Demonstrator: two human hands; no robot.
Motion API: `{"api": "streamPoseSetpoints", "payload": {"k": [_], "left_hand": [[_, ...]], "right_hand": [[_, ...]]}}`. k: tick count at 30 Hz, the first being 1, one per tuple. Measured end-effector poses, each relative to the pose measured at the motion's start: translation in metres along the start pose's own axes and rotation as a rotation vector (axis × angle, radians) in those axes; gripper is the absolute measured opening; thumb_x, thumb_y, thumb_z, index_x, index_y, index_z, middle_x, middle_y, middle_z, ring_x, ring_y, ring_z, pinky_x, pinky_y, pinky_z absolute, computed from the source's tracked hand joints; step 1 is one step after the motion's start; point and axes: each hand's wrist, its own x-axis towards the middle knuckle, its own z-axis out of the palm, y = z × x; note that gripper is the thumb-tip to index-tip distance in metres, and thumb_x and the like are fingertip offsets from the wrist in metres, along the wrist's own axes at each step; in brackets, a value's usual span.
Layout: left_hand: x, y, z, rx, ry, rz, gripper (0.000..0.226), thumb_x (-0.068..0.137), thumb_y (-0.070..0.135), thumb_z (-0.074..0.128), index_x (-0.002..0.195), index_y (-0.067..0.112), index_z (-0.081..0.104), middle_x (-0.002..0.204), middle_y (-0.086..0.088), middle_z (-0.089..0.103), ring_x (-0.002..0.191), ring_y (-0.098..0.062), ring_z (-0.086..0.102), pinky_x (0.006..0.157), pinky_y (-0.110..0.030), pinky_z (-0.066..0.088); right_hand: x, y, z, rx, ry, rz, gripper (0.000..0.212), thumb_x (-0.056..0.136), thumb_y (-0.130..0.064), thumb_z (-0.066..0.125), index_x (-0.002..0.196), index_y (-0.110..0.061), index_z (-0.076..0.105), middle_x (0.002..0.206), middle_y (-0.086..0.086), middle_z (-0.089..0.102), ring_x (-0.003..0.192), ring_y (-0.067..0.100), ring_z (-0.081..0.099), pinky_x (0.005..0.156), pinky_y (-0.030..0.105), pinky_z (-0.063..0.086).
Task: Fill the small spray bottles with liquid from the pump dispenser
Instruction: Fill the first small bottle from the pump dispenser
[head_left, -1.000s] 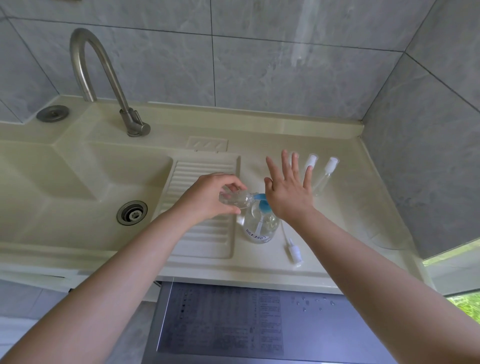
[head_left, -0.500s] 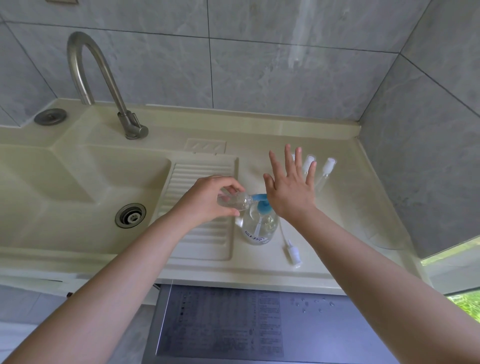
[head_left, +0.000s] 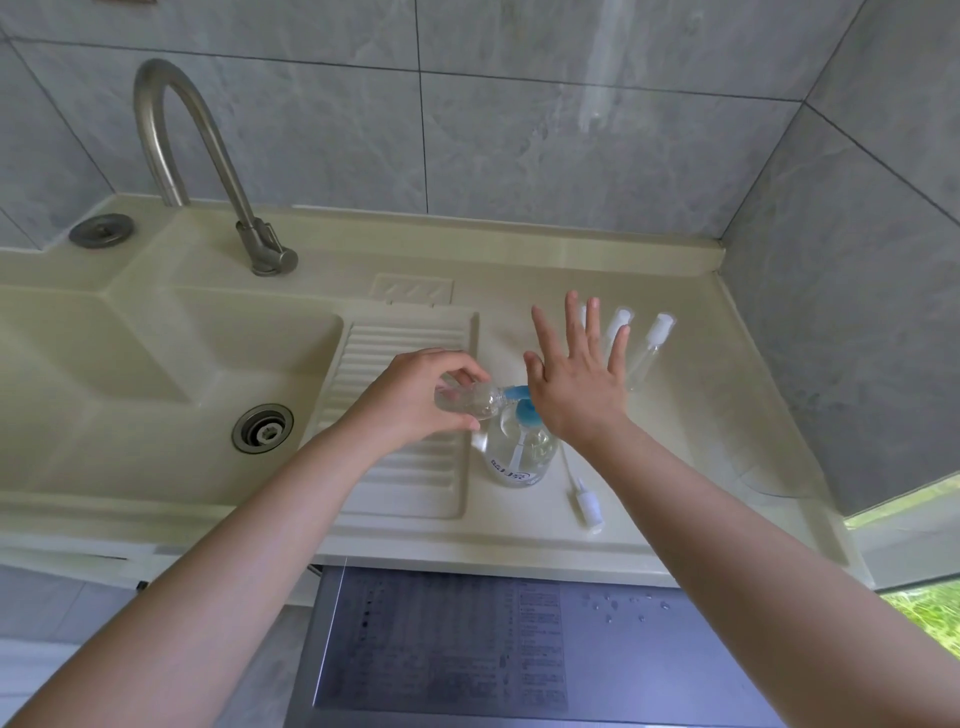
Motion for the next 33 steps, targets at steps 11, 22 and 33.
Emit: {"api": "streamPoseSetpoints", "payload": {"k": [11,22,33], "left_hand": [[0.001,0.000,0.001,0.008,0.011,-0.012,0.047,0.064,0.017,0.090,0.104,0.033,0.070,0.102,0.013,0.067,0.084,0.002,0.064,0.070,-0.001,0.038],[0.002,-0.001,0.001,0.015,0.007,-0.012,0.049,0.063,0.022,0.091,0.103,0.039,0.068,0.102,0.018,0.066,0.084,0.002,0.064,0.070,-0.006,0.039],[-0.006,-0.002,0.000,0.008,0.005,-0.022,0.050,0.064,0.022,0.091,0.107,0.035,0.069,0.103,0.015,0.065,0.090,-0.005,0.065,0.082,-0.022,0.052]], "right_hand": [[0.000,0.002,-0.007,-0.031,0.041,0.021,0.055,0.106,-0.047,0.012,0.158,-0.041,-0.006,0.165,0.007,-0.022,0.150,0.026,-0.027,0.119,0.054,-0.018],[0.013,-0.004,-0.016,-0.102,0.064,-0.013,0.055,0.106,-0.047,0.012,0.157,-0.041,-0.008,0.164,0.009,-0.025,0.149,0.028,-0.029,0.117,0.057,-0.019],[0.015,0.000,-0.015,-0.068,0.067,-0.003,0.056,0.105,-0.050,0.011,0.157,-0.039,-0.010,0.164,0.010,-0.025,0.149,0.027,-0.030,0.117,0.054,-0.021]]}}
